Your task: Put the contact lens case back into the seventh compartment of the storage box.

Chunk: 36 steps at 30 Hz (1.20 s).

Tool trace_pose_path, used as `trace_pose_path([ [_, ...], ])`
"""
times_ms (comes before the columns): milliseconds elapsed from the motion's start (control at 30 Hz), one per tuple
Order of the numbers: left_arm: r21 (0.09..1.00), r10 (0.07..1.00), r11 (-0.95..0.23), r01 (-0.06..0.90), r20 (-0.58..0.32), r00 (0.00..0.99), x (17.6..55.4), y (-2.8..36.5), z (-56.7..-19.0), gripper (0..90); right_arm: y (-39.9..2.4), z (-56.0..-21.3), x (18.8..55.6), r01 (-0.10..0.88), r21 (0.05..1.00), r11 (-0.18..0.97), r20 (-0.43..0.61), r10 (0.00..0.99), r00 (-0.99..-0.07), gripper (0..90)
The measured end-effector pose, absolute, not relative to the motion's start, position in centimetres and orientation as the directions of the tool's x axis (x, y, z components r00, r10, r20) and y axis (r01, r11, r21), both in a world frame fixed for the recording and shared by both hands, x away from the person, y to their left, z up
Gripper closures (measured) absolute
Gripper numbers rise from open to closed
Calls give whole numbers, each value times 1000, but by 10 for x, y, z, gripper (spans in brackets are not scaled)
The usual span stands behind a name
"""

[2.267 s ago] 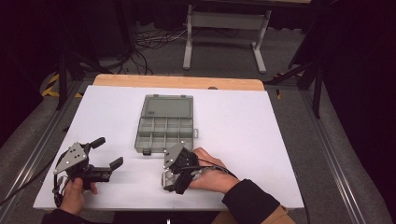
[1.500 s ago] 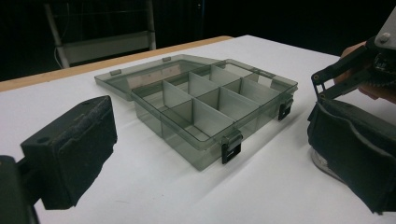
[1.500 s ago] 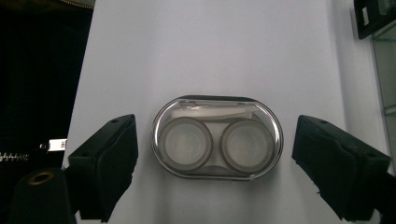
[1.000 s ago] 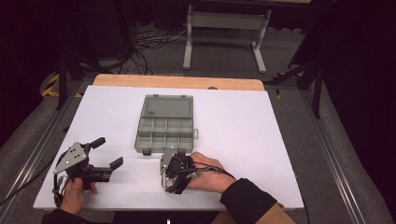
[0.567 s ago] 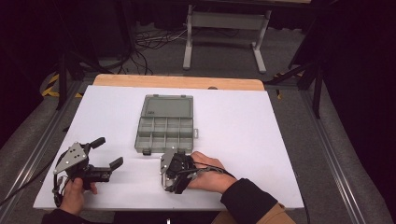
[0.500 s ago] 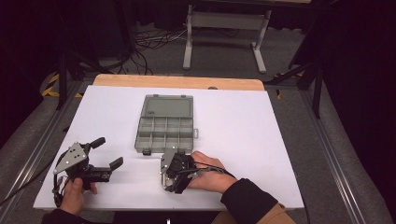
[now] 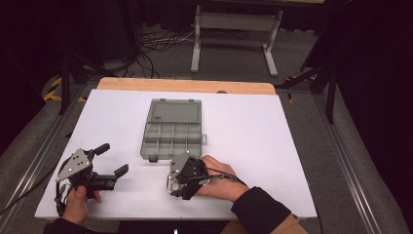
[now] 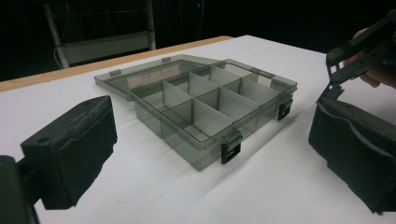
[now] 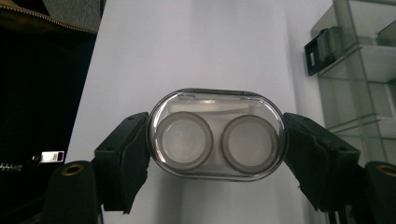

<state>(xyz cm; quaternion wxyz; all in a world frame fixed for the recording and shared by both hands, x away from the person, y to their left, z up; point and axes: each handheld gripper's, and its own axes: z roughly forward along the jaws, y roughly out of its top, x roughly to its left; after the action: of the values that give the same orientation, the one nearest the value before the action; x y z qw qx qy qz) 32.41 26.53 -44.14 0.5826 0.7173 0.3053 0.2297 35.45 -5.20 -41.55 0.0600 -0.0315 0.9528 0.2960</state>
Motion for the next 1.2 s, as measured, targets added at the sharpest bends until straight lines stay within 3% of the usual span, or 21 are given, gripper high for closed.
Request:
trace_pose_path([
  [567, 976, 707, -129, 174, -33, 706, 324, 265, -441, 20, -59, -402, 352, -132, 626, 769, -204, -2, -979, 267],
  [1200, 976, 705, -135, 171, -27, 709, 324, 266, -441, 20, -63, -382, 363, -134, 615, 777, -236, 19, -972, 267],
])
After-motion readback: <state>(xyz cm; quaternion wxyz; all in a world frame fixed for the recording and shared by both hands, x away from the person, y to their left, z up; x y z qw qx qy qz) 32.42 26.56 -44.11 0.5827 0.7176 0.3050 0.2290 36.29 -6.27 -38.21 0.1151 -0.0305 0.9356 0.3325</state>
